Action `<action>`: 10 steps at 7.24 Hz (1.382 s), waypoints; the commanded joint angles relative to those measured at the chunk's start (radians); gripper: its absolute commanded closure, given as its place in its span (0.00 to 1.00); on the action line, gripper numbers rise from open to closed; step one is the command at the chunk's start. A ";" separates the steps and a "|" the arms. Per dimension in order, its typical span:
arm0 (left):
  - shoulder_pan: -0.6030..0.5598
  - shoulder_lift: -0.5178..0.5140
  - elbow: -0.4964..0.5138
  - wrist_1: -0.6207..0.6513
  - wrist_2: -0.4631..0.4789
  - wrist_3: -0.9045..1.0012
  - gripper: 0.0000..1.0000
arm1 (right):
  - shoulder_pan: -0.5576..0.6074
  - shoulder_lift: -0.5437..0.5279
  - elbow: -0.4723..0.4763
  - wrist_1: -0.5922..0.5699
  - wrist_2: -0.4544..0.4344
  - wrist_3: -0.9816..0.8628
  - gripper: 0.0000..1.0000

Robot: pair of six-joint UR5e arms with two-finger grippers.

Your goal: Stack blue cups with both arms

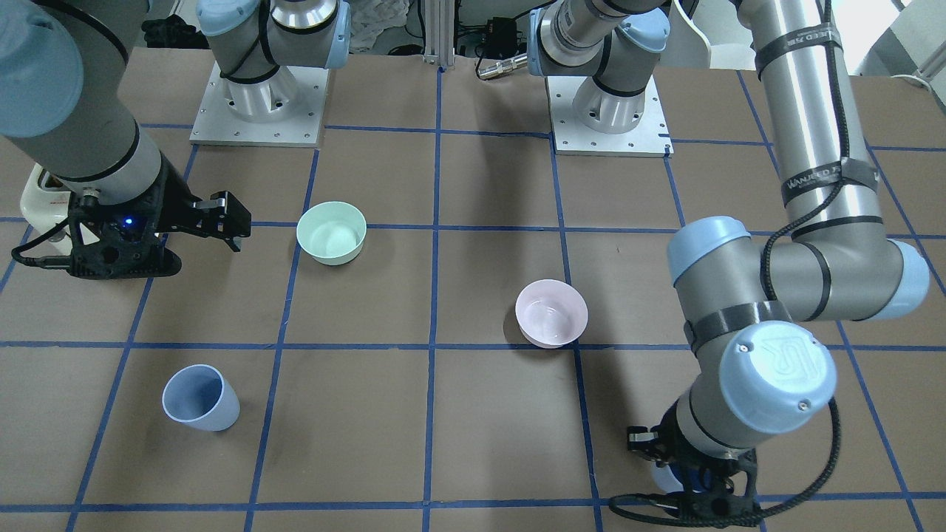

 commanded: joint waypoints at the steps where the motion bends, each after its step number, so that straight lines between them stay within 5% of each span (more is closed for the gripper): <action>1: -0.113 0.011 0.007 -0.001 -0.030 -0.176 1.00 | -0.009 0.012 0.002 -0.009 0.001 -0.007 0.00; 3: -0.236 -0.020 0.026 0.124 -0.064 -0.395 1.00 | -0.009 0.026 0.002 -0.044 -0.002 -0.021 0.00; 6: -0.339 -0.049 0.026 0.150 -0.084 -0.413 1.00 | -0.036 0.073 0.002 -0.201 -0.010 -0.117 0.00; 10: -0.390 -0.075 0.021 0.137 -0.102 -0.403 1.00 | -0.137 0.147 -0.006 -0.213 0.002 -0.203 0.00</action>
